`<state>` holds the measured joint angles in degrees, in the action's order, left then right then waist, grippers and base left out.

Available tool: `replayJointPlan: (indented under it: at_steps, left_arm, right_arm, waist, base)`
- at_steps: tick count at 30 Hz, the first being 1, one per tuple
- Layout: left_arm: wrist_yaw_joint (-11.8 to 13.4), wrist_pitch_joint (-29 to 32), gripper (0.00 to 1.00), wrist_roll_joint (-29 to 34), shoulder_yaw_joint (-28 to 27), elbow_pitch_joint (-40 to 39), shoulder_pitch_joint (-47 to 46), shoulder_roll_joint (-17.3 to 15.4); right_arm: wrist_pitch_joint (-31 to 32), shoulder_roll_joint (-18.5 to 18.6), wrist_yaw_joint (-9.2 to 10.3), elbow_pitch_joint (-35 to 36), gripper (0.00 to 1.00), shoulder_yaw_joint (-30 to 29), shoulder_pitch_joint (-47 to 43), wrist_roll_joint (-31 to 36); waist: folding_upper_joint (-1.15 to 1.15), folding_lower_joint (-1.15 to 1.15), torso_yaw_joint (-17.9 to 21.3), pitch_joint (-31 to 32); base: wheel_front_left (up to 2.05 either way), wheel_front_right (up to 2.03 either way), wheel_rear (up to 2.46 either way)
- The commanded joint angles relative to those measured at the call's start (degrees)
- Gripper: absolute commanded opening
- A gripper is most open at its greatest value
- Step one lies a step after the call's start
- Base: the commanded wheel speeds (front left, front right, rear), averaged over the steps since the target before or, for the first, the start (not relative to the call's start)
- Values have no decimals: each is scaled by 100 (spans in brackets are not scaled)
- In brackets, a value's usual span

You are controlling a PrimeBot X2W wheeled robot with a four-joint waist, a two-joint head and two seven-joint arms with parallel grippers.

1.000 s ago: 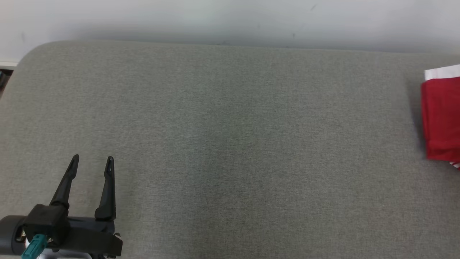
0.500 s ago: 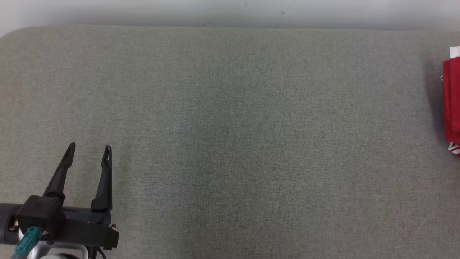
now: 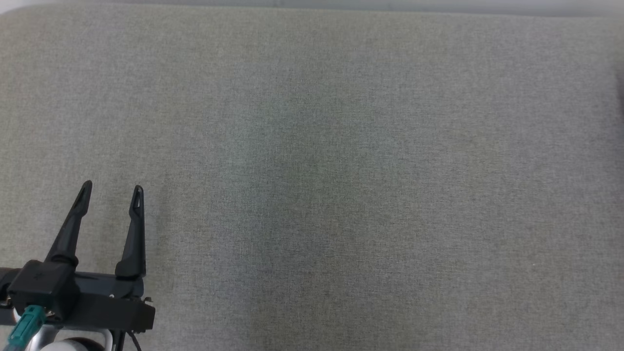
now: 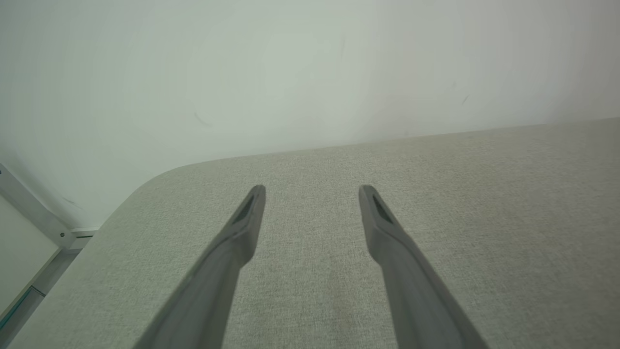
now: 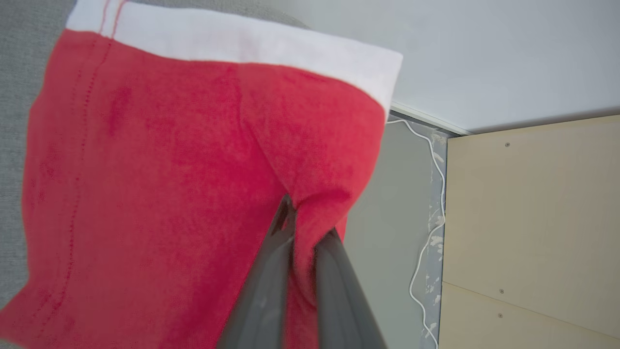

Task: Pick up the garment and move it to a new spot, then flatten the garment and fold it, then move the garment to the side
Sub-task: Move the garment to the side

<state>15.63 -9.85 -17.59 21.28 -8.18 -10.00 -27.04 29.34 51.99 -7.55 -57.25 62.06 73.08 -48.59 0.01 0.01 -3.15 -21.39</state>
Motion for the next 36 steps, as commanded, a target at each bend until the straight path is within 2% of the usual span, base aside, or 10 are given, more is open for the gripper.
replayJointPlan:
  at_steps: [1, 10, 11, 12, 13, 22, 27, 31, 36]
  left_arm:
    - [16, -7, 100, 71, -28, -22, -36, -35]
    - [86, -56, 100, 48, -60, -88, -31, -68]
    - [92, -59, 100, 47, -58, -90, -33, -67]
    - [93, -66, 100, 48, -58, -89, -37, -66]
    - [98, -71, 100, 48, -59, -85, -40, -66]
    - [134, -126, 100, 3, -30, 0, -30, -20]
    - [140, -185, 100, -45, -27, 55, 29, 8]
    - [130, -217, 100, -85, -27, 107, 75, 13]
    - [145, -262, 100, -151, -38, 168, 183, 28]
  right_arm:
    - [10, 54, 13, -30, 0, 17, 67, 38]
    - [-64, 126, 13, -225, 0, 349, 366, 309]
    - [-39, 115, 13, -264, 6, 392, 390, 376]
    - [-32, 91, 13, -295, 48, 422, 405, 386]
    - [-34, 71, 13, -328, 100, 440, 424, 400]
    - [-255, -43, 13, -496, 100, 597, 615, 551]
    - [-950, -201, 13, -440, 100, 334, 617, 261]
    - [-1669, -445, 13, -343, 100, -11, 373, -216]
    - [-2335, -660, 13, -166, 100, -632, -57, -1201]
  waist:
    - [-1, -1, -37, -49]
    - [-1, -1, -101, -248]
    - [-1, -1, -104, -259]
    - [-1, -1, -104, -266]
    - [-1, -1, -104, -268]
    - [-1, -1, -89, -165]
    - [-1, -1, -85, 17]
    - [-1, -1, -73, 208]
    - [-1, -1, -79, 514]
  base:
    - [0, 0, 0]
    - [0, 0, 0]
    - [0, 0, 0]
    - [0, 0, 0]
    - [0, 0, 0]
    - [0, 0, 0]
    - [0, 0, 0]
    - [0, 0, 0]
    - [0, 0, 0]
